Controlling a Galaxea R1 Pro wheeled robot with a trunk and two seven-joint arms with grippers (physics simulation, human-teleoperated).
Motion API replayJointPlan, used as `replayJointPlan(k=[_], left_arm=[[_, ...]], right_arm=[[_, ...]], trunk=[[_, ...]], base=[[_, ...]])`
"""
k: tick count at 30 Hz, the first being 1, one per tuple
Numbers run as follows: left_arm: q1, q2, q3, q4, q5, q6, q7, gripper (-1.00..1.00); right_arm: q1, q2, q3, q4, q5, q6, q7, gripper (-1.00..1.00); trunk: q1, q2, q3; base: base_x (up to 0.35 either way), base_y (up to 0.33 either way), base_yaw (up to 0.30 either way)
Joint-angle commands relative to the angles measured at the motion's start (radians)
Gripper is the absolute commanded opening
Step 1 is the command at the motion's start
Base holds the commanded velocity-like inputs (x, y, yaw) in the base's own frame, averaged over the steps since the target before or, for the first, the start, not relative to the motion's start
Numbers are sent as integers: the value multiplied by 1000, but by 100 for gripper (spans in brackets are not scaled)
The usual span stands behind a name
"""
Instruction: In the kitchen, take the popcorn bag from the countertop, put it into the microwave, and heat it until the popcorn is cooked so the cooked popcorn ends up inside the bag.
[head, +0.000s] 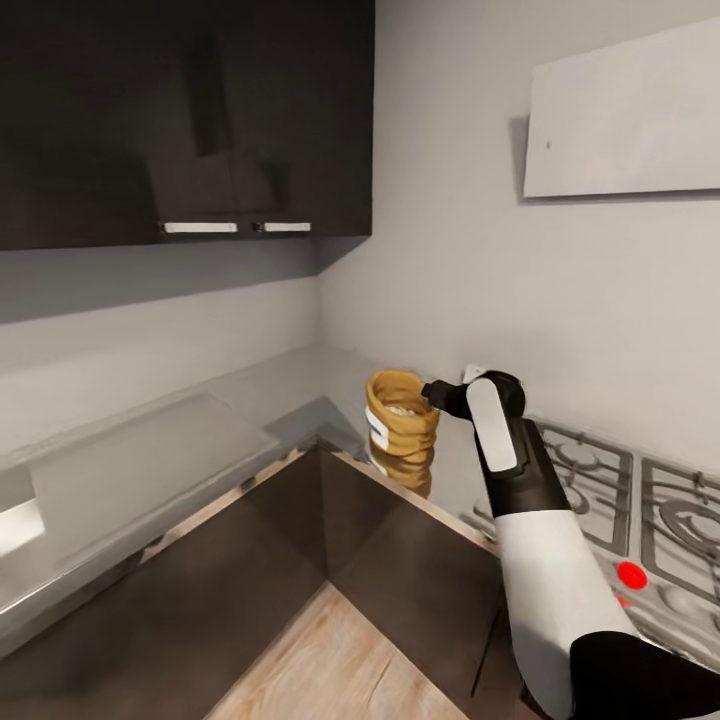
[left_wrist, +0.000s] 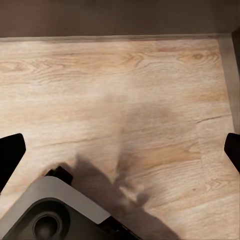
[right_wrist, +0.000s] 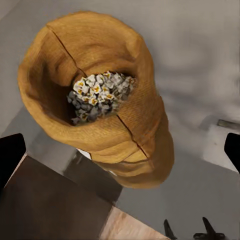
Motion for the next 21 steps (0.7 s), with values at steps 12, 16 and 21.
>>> replayJointPlan(k=[12, 16, 21], left_arm=[[0, 0, -2, -2, 9, 9, 0, 100], [0, -1, -1, -2, 9, 9, 1, 100], [0, 0, 0, 1, 9, 9, 2, 100]], right_arm=[[-10, 1, -8, 104, -6, 3, -11, 100], [-11, 1, -8, 105, -6, 6, -11, 100], [-7, 1, -11, 105, -7, 10, -12, 100]], trunk=[[1, -1, -1], [1, -1, -1], [1, -1, -1]], base=[[196, 18, 0], [167, -88, 0], [25, -13, 0]])
